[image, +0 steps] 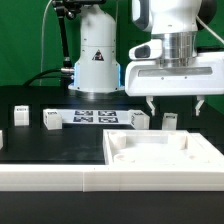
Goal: Assemble one leg
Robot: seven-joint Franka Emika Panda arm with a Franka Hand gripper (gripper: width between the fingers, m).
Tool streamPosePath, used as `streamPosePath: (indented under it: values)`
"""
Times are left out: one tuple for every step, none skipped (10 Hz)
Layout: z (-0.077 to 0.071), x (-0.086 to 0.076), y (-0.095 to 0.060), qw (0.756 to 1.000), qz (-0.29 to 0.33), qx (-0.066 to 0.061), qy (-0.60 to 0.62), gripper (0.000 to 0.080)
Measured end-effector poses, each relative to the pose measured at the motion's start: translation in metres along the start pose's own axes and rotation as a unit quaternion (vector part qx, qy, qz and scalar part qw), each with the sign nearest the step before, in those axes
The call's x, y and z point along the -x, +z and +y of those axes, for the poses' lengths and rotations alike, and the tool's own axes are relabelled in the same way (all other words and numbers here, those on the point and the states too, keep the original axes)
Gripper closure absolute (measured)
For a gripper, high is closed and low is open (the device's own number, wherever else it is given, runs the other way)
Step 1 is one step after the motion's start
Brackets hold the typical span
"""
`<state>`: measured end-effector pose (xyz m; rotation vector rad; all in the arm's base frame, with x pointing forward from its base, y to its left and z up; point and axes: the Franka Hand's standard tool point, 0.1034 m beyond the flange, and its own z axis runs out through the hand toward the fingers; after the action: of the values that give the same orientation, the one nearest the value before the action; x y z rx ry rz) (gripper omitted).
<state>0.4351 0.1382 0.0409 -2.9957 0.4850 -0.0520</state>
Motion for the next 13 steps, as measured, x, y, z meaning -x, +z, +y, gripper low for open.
streamPosePath:
  values:
    - [0.002,0.000,0.000,1.000,-0.010,0.004,-0.022,0.0150]
    - [0.001,-0.001,0.000,1.000,-0.008,0.003,-0.023,0.0150]
    - [0.001,0.001,0.001,1.000,-0.009,0.004,-0.025,0.0150]
    - [0.005,0.004,0.003,0.998,-0.036,0.012,-0.040,0.0150]
    - [0.009,0.005,0.002,0.996,-0.068,0.021,-0.051,0.0150]
    - [0.011,0.004,0.001,0.993,-0.105,0.028,-0.052,0.0150]
    - [0.012,0.002,0.001,0.990,-0.130,0.031,-0.051,0.0150]
    - [0.013,0.002,0.002,0.987,-0.151,0.035,-0.049,0.0150]
    - [0.013,0.008,0.002,0.980,-0.190,0.043,-0.049,0.0150]
    - [0.010,0.008,0.002,0.973,-0.220,0.048,-0.048,0.0150]
    - [0.008,0.009,0.001,0.967,-0.245,0.053,-0.049,0.0150]
    - [0.008,0.011,0.000,0.958,-0.277,0.059,-0.048,0.0150]
    - [0.008,0.010,0.000,0.951,-0.300,0.061,-0.050,0.0150]
